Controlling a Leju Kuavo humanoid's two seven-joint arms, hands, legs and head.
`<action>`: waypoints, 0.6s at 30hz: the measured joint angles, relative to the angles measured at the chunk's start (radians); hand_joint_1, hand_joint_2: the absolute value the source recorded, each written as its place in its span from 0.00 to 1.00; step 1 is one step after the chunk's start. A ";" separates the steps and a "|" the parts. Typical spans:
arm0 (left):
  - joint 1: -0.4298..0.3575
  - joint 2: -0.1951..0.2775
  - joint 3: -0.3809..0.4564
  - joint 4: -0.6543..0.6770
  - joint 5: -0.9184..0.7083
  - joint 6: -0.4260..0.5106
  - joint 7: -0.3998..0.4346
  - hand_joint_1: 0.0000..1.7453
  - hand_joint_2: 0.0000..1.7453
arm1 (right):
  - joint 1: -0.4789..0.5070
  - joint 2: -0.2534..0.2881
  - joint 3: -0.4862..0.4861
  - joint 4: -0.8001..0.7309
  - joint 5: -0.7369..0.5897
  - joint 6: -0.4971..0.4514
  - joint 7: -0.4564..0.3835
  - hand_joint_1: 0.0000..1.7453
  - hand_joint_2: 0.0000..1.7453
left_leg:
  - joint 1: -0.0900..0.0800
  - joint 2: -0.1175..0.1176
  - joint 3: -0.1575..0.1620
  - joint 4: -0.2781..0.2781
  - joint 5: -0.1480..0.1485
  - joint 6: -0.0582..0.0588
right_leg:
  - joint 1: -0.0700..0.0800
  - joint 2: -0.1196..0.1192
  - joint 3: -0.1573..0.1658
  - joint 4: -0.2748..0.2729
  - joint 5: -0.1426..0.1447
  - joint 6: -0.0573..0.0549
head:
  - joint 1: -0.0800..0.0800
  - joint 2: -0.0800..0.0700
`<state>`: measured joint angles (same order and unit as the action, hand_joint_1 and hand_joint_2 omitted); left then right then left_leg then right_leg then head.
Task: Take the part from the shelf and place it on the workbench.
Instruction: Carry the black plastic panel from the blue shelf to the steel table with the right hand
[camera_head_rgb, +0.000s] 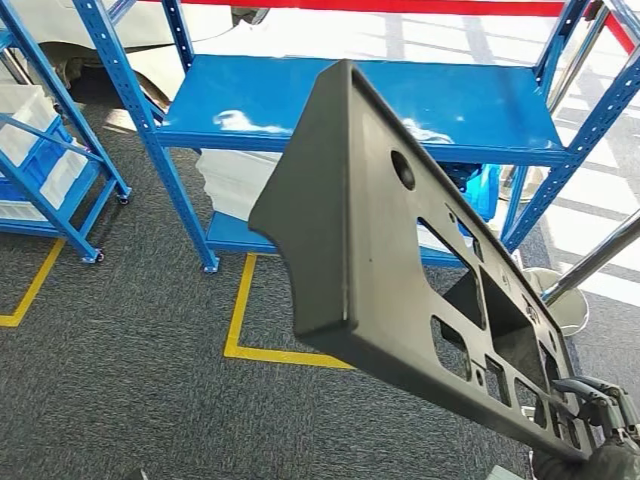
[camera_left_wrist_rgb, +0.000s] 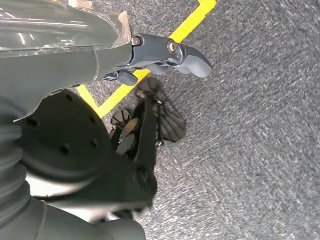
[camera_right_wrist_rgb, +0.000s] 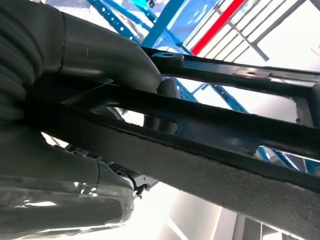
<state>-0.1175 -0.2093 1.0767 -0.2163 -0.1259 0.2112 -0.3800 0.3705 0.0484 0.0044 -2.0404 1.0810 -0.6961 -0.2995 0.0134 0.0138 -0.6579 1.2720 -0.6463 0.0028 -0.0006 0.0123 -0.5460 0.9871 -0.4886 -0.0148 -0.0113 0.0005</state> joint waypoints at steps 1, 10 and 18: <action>0.000 0.000 0.000 0.000 0.000 0.000 0.000 0.00 1.00 | 0.000 0.000 -0.001 0.001 0.000 0.000 0.000 1.00 1.00 | -0.001 -0.002 -0.010 0.026 -0.001 0.001 | 0.001 0.009 -0.001 0.001 0.001 -0.001 | 0.000 0.000; -0.002 0.000 0.000 0.000 0.000 0.000 -0.003 0.00 1.00 | 0.001 0.000 -0.004 0.004 0.004 0.000 0.000 1.00 1.00 | 0.000 -0.049 0.105 -0.239 0.130 0.022 | -0.002 0.079 -0.034 0.034 -0.001 0.032 | 0.002 0.000; -0.002 -0.001 0.000 0.000 0.000 0.000 -0.003 0.00 1.00 | -0.003 0.000 -0.004 0.008 0.002 -0.001 0.002 1.00 1.00 | 0.004 0.029 0.106 -0.245 0.133 0.032 | -0.014 -0.010 -0.121 0.249 -0.088 0.065 | 0.007 0.000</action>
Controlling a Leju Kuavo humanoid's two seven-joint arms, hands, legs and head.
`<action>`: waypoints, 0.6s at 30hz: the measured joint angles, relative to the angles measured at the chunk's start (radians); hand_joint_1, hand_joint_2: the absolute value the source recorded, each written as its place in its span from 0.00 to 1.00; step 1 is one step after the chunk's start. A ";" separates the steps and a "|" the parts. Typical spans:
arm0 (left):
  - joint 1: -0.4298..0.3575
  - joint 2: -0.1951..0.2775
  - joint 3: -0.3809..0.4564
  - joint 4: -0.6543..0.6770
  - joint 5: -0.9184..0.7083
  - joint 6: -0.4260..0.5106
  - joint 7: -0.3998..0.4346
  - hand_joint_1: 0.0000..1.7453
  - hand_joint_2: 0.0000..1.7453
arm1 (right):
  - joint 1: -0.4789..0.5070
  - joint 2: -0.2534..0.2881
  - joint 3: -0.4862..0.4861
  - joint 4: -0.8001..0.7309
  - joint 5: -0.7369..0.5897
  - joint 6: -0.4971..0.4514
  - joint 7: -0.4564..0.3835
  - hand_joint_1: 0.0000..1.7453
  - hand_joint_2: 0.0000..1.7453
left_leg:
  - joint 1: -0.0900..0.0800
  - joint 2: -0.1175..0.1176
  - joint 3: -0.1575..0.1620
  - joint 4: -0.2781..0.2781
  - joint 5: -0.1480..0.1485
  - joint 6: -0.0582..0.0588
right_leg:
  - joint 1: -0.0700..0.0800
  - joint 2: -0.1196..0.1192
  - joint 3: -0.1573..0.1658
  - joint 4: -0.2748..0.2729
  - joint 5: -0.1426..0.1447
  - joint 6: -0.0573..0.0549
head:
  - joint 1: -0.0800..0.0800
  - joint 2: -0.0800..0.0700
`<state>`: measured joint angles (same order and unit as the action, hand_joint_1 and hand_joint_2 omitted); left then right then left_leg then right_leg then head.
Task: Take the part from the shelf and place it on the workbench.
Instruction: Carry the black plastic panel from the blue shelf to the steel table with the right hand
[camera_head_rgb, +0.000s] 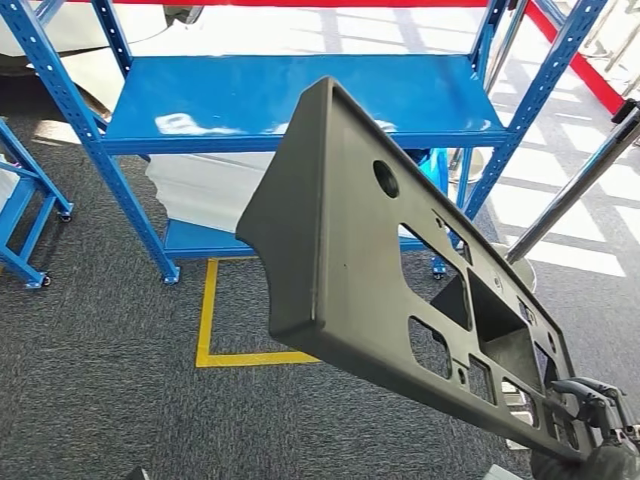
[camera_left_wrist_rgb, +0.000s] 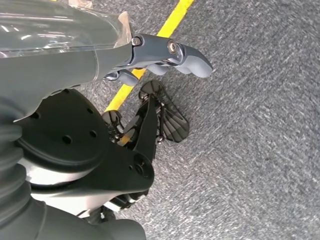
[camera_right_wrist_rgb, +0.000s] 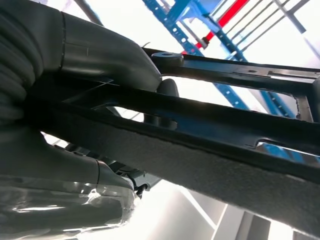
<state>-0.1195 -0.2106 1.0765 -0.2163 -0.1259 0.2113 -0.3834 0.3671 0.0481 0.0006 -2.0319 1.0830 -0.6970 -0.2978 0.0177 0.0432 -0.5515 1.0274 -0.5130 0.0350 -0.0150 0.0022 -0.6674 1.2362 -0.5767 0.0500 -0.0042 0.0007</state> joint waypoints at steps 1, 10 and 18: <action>0.000 0.000 0.000 0.000 0.000 0.000 0.000 0.00 1.00 | 0.000 0.000 0.000 0.000 -0.001 0.000 0.000 1.00 1.00 | 0.000 0.007 0.001 0.000 -0.001 -0.001 | 0.000 -0.011 0.038 -0.072 0.035 -0.002 | 0.000 0.000; 0.000 0.001 0.000 0.000 0.000 0.000 0.000 0.00 1.00 | -0.003 0.000 -0.001 -0.001 -0.010 0.000 -0.002 1.00 1.00 | 0.001 -0.008 -0.024 0.081 -0.068 -0.041 | 0.012 -0.005 0.114 -0.247 0.096 -0.060 | -0.003 0.000; 0.001 0.003 0.000 0.000 0.000 0.000 0.000 0.00 1.00 | -0.004 0.000 -0.002 -0.001 -0.016 0.000 -0.002 1.00 1.00 | 0.002 -0.072 -0.026 0.059 -0.011 -0.029 | 0.018 0.075 0.106 -0.229 0.092 -0.058 | -0.002 0.000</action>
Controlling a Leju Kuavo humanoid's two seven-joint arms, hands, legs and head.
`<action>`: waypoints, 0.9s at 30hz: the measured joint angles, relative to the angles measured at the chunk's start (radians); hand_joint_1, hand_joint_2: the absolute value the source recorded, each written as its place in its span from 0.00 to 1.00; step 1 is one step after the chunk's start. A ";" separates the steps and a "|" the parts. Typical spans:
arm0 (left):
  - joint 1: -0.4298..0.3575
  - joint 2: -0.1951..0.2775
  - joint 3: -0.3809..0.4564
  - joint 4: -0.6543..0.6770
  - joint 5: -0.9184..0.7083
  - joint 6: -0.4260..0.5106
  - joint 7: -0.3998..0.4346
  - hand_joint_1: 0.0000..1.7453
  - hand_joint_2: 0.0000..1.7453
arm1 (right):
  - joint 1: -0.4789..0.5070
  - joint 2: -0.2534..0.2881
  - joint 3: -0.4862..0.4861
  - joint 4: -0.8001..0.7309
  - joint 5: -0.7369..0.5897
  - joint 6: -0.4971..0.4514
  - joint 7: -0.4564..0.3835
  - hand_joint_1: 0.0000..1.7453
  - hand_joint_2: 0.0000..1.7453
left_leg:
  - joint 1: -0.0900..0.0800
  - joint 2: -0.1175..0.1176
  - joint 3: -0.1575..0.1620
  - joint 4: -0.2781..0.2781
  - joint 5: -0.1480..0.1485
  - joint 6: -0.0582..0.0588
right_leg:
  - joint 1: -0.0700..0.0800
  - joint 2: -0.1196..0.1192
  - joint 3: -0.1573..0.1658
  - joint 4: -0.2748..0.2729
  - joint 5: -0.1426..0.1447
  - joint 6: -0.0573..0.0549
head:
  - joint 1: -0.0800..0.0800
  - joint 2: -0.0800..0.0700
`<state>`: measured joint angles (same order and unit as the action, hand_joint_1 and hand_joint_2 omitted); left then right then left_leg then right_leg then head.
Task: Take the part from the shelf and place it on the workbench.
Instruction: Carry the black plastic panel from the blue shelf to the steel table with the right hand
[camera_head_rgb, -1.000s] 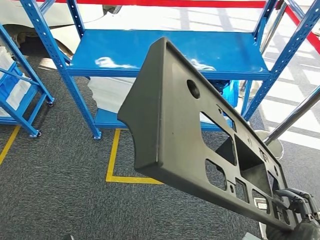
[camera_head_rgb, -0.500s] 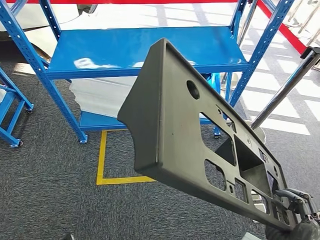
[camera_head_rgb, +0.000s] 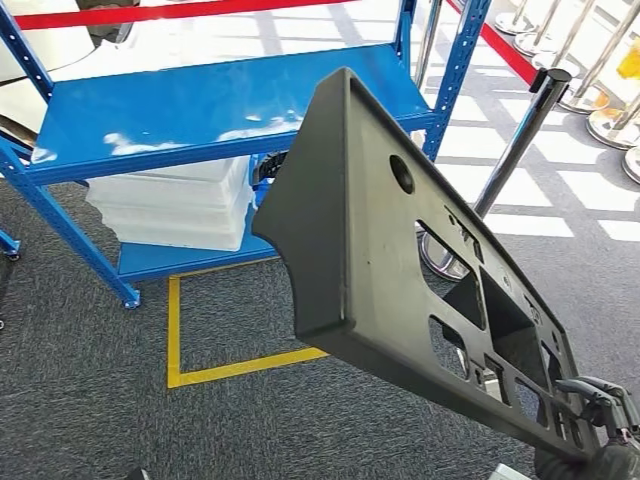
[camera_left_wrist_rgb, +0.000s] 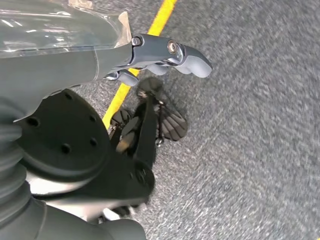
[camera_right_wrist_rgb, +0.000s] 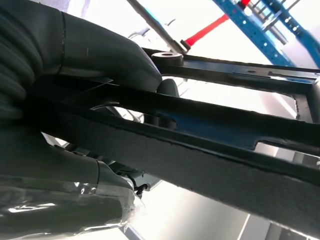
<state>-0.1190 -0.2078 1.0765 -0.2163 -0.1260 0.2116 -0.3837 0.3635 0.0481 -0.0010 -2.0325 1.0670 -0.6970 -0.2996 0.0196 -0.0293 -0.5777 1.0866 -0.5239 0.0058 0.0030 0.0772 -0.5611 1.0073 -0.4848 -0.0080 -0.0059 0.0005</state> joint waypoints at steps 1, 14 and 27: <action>0.000 0.000 0.000 0.000 0.000 0.000 0.000 0.00 1.00 | 0.000 0.000 0.000 0.000 0.000 0.000 0.000 1.00 1.00 | 0.000 -0.012 0.013 -0.033 0.009 0.002 | -0.001 0.008 -0.005 0.005 -0.002 0.005 | 0.000 0.000; -0.001 -0.002 0.000 0.000 0.000 0.003 0.005 0.00 1.00 | 0.029 0.000 -0.002 -0.008 -0.005 0.000 -0.003 1.00 1.00 | 0.002 0.083 0.030 -0.057 0.004 0.020 | -0.023 -0.096 -0.071 0.137 -0.042 0.060 | 0.003 0.000; 0.001 -0.001 -0.001 0.000 0.000 0.011 0.008 0.00 1.00 | 0.053 0.006 -0.014 -0.034 -0.022 -0.001 -0.029 1.00 1.00 | -0.004 0.039 -0.092 0.219 -0.124 -0.008 | -0.001 -0.038 -0.013 0.006 -0.001 -0.013 | -0.001 0.000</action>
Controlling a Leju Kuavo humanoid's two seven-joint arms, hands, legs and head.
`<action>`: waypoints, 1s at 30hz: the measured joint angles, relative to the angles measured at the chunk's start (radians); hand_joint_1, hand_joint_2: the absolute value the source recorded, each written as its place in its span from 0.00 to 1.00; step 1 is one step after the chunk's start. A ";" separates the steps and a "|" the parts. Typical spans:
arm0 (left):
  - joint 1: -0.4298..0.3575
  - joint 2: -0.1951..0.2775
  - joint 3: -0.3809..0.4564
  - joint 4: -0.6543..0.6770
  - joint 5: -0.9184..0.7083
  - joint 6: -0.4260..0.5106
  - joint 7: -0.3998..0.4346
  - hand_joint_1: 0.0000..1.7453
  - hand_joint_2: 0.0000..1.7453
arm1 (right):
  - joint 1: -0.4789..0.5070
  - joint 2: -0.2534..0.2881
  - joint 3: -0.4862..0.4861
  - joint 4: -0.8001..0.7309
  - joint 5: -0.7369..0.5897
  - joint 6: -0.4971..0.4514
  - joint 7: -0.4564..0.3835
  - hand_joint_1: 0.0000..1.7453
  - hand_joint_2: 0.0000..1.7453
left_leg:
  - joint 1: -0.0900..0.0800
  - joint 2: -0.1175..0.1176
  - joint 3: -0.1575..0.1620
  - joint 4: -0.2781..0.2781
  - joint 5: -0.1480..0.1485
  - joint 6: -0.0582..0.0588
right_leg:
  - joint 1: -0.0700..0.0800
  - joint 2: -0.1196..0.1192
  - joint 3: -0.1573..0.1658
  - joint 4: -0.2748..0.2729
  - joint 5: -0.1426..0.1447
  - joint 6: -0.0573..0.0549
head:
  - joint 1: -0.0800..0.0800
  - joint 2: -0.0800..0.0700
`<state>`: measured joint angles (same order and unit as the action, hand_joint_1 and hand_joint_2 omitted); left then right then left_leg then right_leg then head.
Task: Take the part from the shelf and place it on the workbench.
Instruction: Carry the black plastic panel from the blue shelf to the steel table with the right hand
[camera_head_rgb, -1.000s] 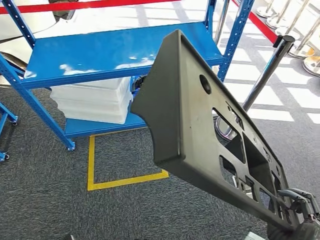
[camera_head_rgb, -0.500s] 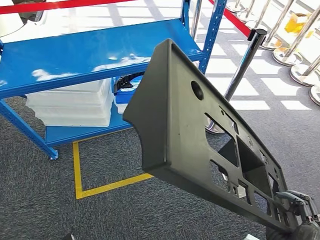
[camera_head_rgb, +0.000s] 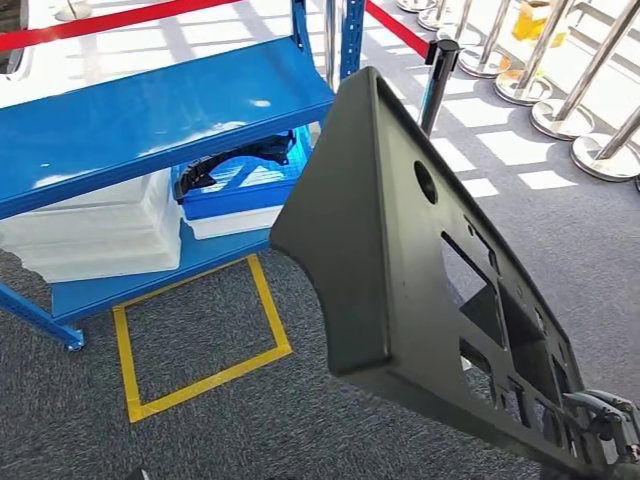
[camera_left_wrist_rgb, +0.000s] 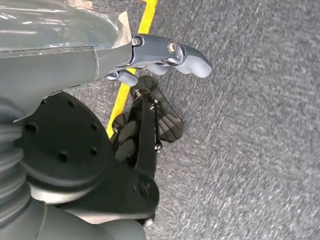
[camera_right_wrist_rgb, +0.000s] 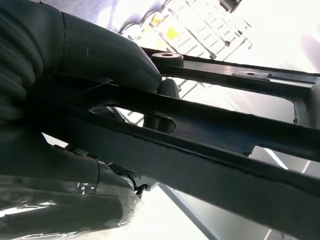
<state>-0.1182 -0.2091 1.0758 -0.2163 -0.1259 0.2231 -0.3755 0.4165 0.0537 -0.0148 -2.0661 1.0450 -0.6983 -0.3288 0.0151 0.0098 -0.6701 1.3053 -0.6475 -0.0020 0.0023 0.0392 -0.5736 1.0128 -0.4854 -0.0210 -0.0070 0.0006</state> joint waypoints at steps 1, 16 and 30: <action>0.000 0.000 0.000 0.000 0.000 0.000 0.000 0.00 1.00 | 0.000 0.000 -0.001 0.000 0.000 0.000 0.000 1.00 1.00 | -0.001 -0.003 0.014 -0.039 0.033 0.005 | 0.002 0.012 0.003 0.000 -0.001 0.000 | 0.000 0.000; -0.001 -0.003 0.000 0.000 0.000 0.000 -0.004 0.00 1.00 | -0.001 0.002 -0.004 0.002 -0.004 0.000 -0.004 1.00 1.00 | 0.000 0.023 0.124 -0.283 0.130 0.037 | -0.017 -0.033 -0.132 0.263 -0.101 0.067 | 0.003 0.000; 0.000 -0.001 0.000 0.000 0.000 0.000 -0.003 0.00 1.00 | -0.009 0.005 -0.010 0.000 -0.004 0.000 -0.007 1.00 1.00 | 0.001 0.003 0.011 -0.007 -0.021 -0.004 | -0.002 -0.014 -0.004 0.000 0.002 -0.002 | -0.001 0.000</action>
<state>-0.1186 -0.2097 1.0758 -0.2163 -0.1259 0.2235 -0.3788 0.4073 0.0587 -0.0253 -2.0656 1.0413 -0.6985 -0.3357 0.0164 0.0131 -0.6590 1.2985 -0.6681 -0.0060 -0.0001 0.0257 -0.5780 1.0129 -0.4832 -0.0226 -0.0080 0.0005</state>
